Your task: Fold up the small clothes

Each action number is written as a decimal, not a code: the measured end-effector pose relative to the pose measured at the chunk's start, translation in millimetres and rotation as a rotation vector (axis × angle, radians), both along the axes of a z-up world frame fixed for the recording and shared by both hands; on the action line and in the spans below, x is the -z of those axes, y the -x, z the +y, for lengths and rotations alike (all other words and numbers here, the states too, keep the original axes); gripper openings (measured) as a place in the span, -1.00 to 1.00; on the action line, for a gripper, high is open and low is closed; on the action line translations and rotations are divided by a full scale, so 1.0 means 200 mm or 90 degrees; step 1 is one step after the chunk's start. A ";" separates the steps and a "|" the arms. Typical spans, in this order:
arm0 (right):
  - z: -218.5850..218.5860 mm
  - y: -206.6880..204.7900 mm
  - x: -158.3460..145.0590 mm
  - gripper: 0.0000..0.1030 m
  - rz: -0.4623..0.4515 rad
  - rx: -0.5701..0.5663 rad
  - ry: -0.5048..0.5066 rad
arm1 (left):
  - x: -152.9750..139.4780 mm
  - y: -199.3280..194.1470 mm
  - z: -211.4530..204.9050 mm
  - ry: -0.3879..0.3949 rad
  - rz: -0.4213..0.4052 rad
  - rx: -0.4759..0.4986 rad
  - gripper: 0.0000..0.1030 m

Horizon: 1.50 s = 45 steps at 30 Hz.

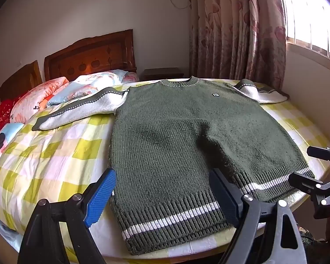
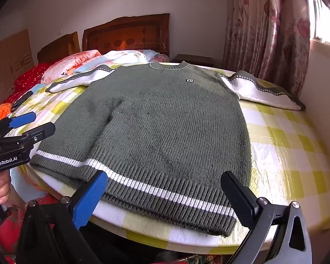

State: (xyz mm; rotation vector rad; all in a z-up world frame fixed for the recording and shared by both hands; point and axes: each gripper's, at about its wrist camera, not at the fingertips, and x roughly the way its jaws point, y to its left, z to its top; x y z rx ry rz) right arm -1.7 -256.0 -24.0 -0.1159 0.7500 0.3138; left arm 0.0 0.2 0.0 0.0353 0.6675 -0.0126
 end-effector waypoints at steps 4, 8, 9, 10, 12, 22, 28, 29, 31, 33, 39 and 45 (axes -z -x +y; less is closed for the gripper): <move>0.00 0.00 0.00 1.00 0.000 0.000 0.000 | 0.00 0.00 0.00 0.001 0.002 0.000 0.70; 0.00 0.00 0.00 1.00 0.001 0.003 -0.002 | 0.00 0.00 0.01 0.002 0.005 0.000 0.70; 0.00 0.00 0.00 1.00 0.002 0.003 -0.002 | 0.00 0.00 0.01 0.002 0.005 0.000 0.70; 0.00 0.00 0.00 1.00 0.002 0.004 -0.002 | 0.00 0.00 0.01 0.002 0.006 0.000 0.70; -0.01 0.00 0.01 1.00 0.004 0.004 -0.003 | 0.01 0.01 0.00 -0.001 -0.001 0.000 0.70; -0.02 -0.01 0.02 1.00 0.008 0.007 -0.007 | 0.04 0.01 0.01 0.000 -0.001 -0.001 0.70; -0.02 -0.01 0.02 1.00 0.008 0.007 -0.008 | 0.03 0.01 0.00 0.001 -0.001 0.000 0.70; -0.02 -0.01 0.02 1.00 0.008 0.008 -0.008 | 0.03 0.01 0.01 0.001 0.000 -0.001 0.70; -0.02 -0.01 0.02 1.00 0.009 0.009 -0.009 | 0.03 0.01 0.00 0.001 -0.001 -0.001 0.70; -0.02 -0.02 0.02 1.00 0.010 0.010 -0.009 | 0.03 0.01 0.00 0.001 0.000 -0.001 0.70; -0.04 -0.04 0.04 1.00 0.015 0.015 -0.008 | 0.07 0.02 0.02 0.002 0.005 -0.005 0.70; -0.06 -0.07 0.06 1.00 0.024 0.027 -0.011 | 0.09 -0.05 0.03 0.038 0.027 -0.012 0.70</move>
